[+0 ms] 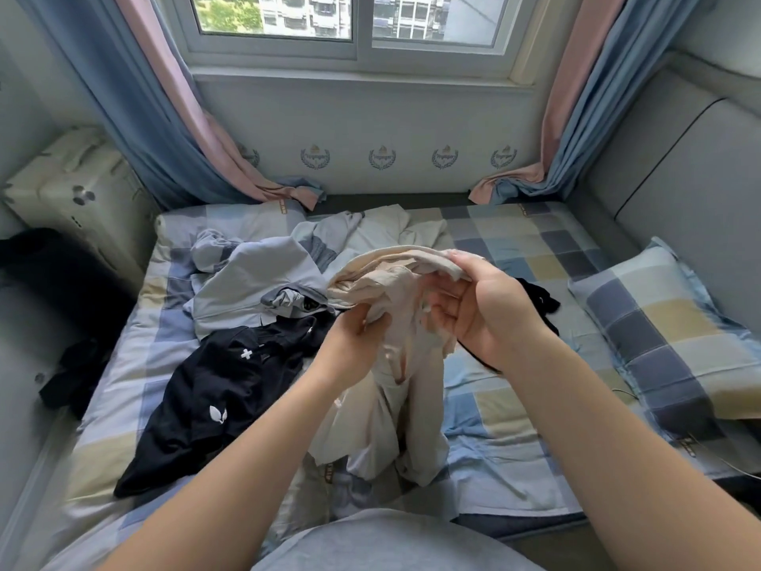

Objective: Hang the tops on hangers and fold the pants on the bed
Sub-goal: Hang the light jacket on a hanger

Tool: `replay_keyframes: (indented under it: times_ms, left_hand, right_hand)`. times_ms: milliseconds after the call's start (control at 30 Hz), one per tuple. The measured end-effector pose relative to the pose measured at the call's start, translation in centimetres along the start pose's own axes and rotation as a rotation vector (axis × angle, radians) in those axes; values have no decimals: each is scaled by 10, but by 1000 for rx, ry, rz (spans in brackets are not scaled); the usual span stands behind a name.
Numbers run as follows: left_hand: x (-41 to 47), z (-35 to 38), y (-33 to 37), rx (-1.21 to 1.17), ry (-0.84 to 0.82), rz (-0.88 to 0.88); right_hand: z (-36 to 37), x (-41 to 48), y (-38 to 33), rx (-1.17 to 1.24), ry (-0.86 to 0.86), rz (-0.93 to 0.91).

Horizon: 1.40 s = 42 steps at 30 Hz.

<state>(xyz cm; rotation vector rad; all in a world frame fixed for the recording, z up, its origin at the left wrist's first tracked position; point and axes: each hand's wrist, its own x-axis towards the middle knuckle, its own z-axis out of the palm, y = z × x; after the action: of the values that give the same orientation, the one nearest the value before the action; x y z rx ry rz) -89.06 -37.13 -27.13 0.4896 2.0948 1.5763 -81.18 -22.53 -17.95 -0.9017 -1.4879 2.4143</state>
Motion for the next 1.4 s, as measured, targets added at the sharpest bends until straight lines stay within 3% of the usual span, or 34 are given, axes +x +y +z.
replay_keyframes:
  times_ms: [167,300,433,667,867,1000,1167,1267,1400]
  left_hand:
    - [-2,-11,-7,-77,53,-14]
    - [-6,-15,-2,-133,107,-22]
    - [-7,-18,5,-318,86,-179]
    - [-4,-19,13,-574,101,-372]
    - [-9,-14,19,-660,54,-394]
    - [-11,-17,18,-650,31,-380]
    - [-3,-30,-7,-438,201,-378]
    - [0,-34,-32,-347,247,-572]
    - [0,-21,-56,-535,254,-795]
  right_hand:
    - [-28,24,-14,90,127,15]
    - [-46,31,-6,131,108,-8]
    - [-58,38,28,41,110,14]
    - [-66,46,108,-474,183,446]
    - [-60,49,146,-482,123,690]
    - [-62,56,154,-513,224,566]
    - [-85,60,129,-664,367,231]
    - [-100,50,104,-517,381,112]
    - [-117,30,93,-54,358,100]
